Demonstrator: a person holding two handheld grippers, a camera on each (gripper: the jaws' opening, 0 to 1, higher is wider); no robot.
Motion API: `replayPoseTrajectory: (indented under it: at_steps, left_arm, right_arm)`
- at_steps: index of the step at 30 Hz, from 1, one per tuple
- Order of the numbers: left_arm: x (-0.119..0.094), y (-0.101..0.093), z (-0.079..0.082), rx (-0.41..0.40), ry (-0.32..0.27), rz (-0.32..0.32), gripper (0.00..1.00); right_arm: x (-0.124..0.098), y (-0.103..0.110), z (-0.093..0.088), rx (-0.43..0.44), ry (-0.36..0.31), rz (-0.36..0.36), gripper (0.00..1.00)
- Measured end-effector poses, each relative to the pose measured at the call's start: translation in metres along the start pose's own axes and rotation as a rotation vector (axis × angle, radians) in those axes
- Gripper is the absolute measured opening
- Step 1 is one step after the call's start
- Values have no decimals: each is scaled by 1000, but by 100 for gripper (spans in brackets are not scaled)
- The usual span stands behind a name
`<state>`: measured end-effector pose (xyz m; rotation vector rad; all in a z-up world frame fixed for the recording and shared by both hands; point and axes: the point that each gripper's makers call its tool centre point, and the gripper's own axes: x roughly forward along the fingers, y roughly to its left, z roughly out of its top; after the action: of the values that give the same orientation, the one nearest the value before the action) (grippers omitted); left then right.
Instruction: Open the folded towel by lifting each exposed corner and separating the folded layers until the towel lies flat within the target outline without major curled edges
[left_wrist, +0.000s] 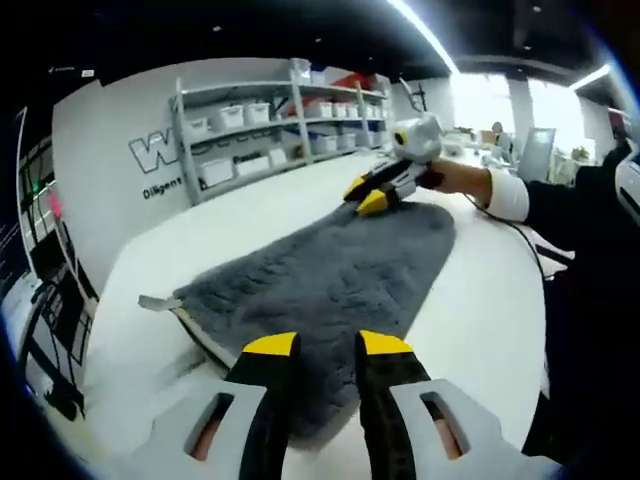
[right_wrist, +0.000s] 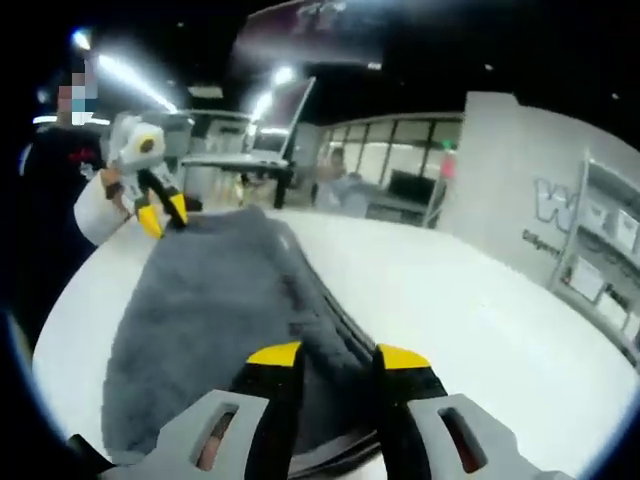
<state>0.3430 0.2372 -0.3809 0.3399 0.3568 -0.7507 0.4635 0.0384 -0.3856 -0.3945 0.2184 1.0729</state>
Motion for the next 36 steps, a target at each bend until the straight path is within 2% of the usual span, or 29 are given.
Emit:
replayPoseTrajectory:
  at_steps: [3,7,11,14,20,24,30,36]
  left_arm:
    - [-1,7,1,22,-9,31,27]
    - [0,10,0,18,-17,38,27]
    - [2,12,-6,4,1,41,27]
    - [1,11,-8,-12,1,40,27]
    - [2,14,-11,-11,16,48,27]
    - [2,13,-11,-5,19,52,27]
    - [1,13,-10,6,19,54,27]
    - [0,14,-5,32,5,66,27]
  right_arm:
    - [-1,0,-7,4,19,21,23]
    - [-5,-3,-9,32,17,38,23]
    - [-10,-4,-13,47,30,62,23]
    - [-16,-9,-17,102,31,90,22]
    - [-22,-12,-25,150,34,114,22]
    - [-25,-13,-23,110,32,98,12]
    - [-36,-10,-17,68,22,111,2]
    - [-46,1,-4,3,-13,152,0]
